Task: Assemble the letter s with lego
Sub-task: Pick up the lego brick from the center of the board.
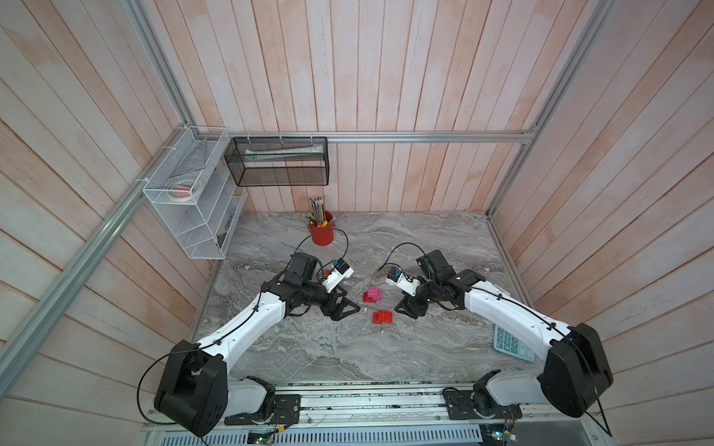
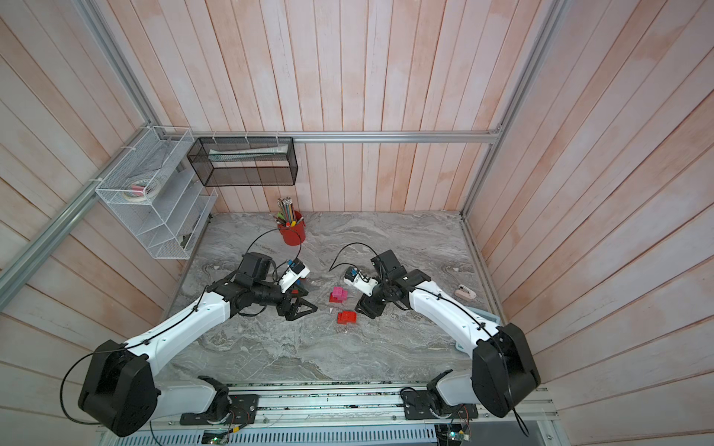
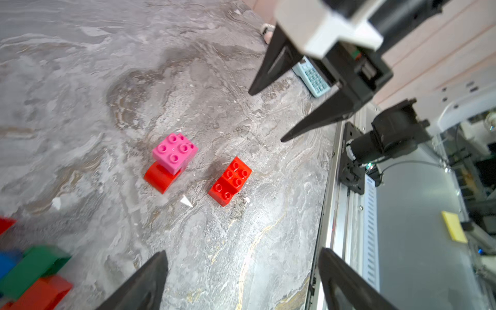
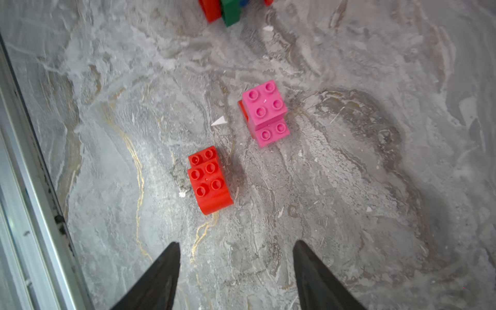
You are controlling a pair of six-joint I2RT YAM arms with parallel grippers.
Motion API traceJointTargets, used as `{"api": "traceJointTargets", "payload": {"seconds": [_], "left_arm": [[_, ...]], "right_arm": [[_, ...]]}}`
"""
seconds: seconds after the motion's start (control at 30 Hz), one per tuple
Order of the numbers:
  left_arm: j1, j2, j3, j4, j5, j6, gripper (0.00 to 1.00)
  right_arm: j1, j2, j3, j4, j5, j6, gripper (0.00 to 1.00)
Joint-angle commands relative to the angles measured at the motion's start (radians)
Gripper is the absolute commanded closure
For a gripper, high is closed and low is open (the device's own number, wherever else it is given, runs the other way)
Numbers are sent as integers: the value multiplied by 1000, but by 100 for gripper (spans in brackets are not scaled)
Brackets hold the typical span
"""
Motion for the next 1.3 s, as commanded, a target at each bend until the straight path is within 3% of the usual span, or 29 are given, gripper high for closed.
{"api": "traceJointTargets", "payload": {"seconds": [0.0, 0.17, 0.43, 0.73, 0.97, 1.13, 1.27], "left_arm": [[-62, 44, 21, 67, -50, 159, 11], [-170, 139, 47, 85, -142, 282, 19], [-284, 280, 86, 133, -327, 414, 21], [-325, 401, 132, 185, -432, 471, 30], [-330, 457, 153, 180, -427, 487, 32], [-330, 485, 171, 177, -449, 489, 37], [-330, 505, 185, 165, -449, 489, 47]], "right_arm": [[-49, -96, -93, 196, -70, 199, 30], [-155, -205, -214, 336, -150, 368, 29], [-250, -285, -327, 416, -232, 478, 29], [-260, -320, -395, 464, -248, 529, 28], [-267, -322, -412, 479, -267, 538, 29], [-273, -319, -430, 506, -279, 555, 28], [-277, -314, -434, 517, -283, 561, 28]]}}
